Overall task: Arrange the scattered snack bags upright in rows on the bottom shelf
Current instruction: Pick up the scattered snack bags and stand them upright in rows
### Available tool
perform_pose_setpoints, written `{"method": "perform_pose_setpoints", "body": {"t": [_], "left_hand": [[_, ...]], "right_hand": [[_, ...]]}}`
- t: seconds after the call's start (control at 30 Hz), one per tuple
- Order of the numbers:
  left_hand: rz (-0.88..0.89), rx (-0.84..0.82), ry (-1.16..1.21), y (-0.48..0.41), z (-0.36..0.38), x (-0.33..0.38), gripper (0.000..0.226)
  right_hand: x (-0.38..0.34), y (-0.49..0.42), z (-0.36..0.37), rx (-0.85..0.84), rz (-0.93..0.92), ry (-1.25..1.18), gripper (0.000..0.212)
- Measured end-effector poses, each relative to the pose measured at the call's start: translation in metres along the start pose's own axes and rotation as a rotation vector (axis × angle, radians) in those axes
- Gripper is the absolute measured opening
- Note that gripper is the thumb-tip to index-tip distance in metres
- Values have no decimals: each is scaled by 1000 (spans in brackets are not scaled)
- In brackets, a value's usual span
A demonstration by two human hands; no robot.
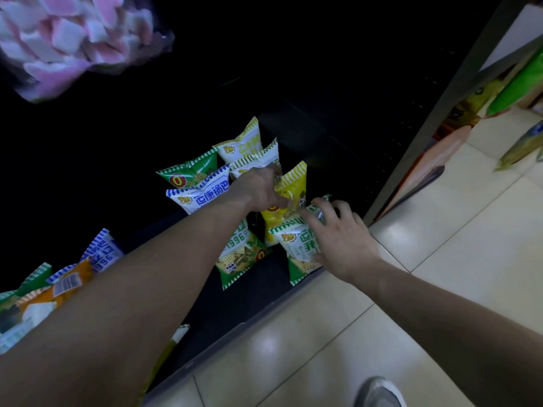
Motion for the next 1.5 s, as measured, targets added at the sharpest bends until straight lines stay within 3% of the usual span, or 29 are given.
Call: {"method": "perform_pose_setpoints", "body": {"t": [0.23,0.43,0.63,0.87,1.13,1.3,1.5], "left_hand": [[67,-120,-122,-12,5,15,104],[70,14,-115,-3,-17,7,100],[22,237,33,32,-70,-14,97],[-146,522,400,80,-113,-58,75],[-276,656,615,109,-101,-104,71],[-304,681,770,124,-93,-117,78],[-283,636,780,155,-94,-100,72]], "right_hand": [[3,-3,9,-3,21,-47,102],[6,-4,14,63,53,-86,100],[4,-11,9,44,64,-86,93],[-3,-29,-2,25,92,-101,82],[-13,-72,-10,59,42,-129,73],[-16,-70,-6,77,100,-103,94],[-38,-33,-55,228,57,-264,69]]}}
Point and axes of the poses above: each hand's wrist, its own y-axis away from the middle knuckle, its own z-axis out of the palm, x = y × z, the point moved 4 cm from there along -y, towards the middle knuckle, and after that the axes turned 9 degrees about -y, right-handed, at the moved point
